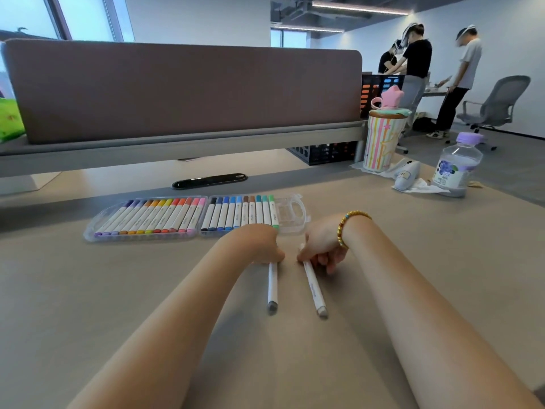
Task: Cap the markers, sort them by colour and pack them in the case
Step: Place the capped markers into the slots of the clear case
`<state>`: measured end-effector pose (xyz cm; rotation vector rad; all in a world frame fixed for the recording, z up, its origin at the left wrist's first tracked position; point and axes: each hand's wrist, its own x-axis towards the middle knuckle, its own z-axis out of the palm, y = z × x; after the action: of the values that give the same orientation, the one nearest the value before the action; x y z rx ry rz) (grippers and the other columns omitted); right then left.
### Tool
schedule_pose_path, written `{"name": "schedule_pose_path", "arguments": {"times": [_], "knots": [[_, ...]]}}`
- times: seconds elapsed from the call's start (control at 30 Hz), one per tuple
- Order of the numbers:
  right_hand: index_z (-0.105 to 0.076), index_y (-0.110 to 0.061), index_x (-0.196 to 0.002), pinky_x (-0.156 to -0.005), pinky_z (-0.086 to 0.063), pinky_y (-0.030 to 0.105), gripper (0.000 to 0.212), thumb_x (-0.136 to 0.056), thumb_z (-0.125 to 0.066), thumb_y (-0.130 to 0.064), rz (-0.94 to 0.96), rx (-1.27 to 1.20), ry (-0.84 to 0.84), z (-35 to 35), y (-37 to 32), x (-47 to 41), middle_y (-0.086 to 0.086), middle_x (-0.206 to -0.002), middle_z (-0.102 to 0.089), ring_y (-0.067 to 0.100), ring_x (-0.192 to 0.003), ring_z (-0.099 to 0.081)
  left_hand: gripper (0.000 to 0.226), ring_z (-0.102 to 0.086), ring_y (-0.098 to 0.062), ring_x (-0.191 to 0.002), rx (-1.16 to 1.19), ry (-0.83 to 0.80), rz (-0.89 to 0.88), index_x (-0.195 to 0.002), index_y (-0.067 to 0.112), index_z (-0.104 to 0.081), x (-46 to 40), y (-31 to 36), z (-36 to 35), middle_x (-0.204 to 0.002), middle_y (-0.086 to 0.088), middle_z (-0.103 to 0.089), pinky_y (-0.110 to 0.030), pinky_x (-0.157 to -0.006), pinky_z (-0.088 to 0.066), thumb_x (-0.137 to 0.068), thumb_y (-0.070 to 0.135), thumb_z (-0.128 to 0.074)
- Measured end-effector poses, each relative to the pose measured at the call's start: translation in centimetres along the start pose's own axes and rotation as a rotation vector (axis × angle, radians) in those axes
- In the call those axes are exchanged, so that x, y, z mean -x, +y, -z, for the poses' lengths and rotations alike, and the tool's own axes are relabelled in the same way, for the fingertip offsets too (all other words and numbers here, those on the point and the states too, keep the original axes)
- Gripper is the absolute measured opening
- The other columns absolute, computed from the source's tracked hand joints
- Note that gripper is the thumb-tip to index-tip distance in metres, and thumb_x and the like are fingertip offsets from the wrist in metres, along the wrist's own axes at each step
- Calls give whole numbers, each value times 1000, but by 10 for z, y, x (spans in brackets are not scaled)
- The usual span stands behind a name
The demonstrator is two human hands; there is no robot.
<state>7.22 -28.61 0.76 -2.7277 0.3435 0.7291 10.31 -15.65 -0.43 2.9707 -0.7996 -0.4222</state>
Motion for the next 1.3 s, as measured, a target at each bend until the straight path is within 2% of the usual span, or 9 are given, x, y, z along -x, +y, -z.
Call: {"name": "schedule_pose_path", "arguments": {"times": [0.13, 0.23, 0.5, 0.63, 0.73, 0.87, 0.97, 1.1, 1.3], "knots": [[-54, -8, -87, -51, -49, 26, 22, -95, -48, -28, 37, 19, 190, -8, -10, -2, 7, -74, -56, 20, -54, -56, 33, -53, -20, -96, -40, 90, 52, -116, 8, -52, -1, -5, 0, -96, -4, -51, -28, -84, -43, -92, 30, -50], [-53, -11, -90, -53, -46, 23, 31, -93, -49, -41, 62, 152, 139, -5, -12, 6, 4, -71, -55, 17, -54, -53, 36, -47, -17, -88, -75, 16, 15, -118, 7, -51, 0, -8, 3, -91, -2, -48, -26, -80, -40, -93, 32, -50], [-46, -13, -93, -49, -30, 21, 15, -92, -49, -28, 150, 185, 272, -12, -19, -1, -1, -68, -43, 14, -64, -45, 31, -44, -10, -56, 69, 8, 53, -70, 12, -46, -10, -24, 14, -67, 0, -48, -20, -55, -39, -94, 32, -46], [-53, -6, -115, -56, -35, 23, 29, -94, -46, -25, 135, 135, 279, -8, -15, -7, 6, -91, -57, 19, -79, -52, 32, -44, -12, -56, 244, 47, 99, -76, 10, -54, -18, -34, 20, -67, 0, -52, -20, -53, -39, -98, 29, -39], [-51, -14, -82, -55, -33, 23, 20, -95, -44, -27, 152, 129, 235, 1, -7, -14, 3, -81, -55, 14, -66, -47, 24, -43, -10, -56, 444, 62, 97, -93, 9, -53, -25, -35, 22, -70, 3, -57, -19, -51, -38, -99, 25, -37], [-47, -14, -81, -47, -33, 19, 27, -99, -39, -33, 246, -349, 118, 24, 10, -28, 1, -70, -51, 11, -54, -40, 24, -42, -11, -54, 638, 108, 57, -99, 9, -54, -40, -38, 42, -70, 2, -57, -19, -47, -34, -100, 24, -36], [-50, -13, -84, -41, -28, 16, 25, -100, -38, -28, 250, -712, 256, 43, 22, -42, 3, -72, -59, 9, -52, -40, 27, -40, -11, -55, 672, 148, 69, -94, 7, -52, -61, -37, 59, -71, 0, -52, -19, -47, -32, -101, 26, -34], [-53, -13, -78, -48, -34, 21, 33, -100, -38, -32, 194, -909, 422, 57, 21, -67, 2, -70, -59, 10, -50, -39, 29, -38, -15, -55, 568, 143, 90, -92, 4, -48, -96, -28, 65, -70, -6, -47, -23, -50, -32, -102, 26, -31], [-51, -9, -102, -54, -41, 24, 30, -101, -35, -34, 209, -1032, 511, 45, 1, -100, -2, -70, -60, 12, -55, -48, 30, -40, -16, -52, 316, 94, 84, -110, -2, -49, -133, -10, 62, -70, -9, -47, -27, -51, -35, -101, 20, -30]]}}
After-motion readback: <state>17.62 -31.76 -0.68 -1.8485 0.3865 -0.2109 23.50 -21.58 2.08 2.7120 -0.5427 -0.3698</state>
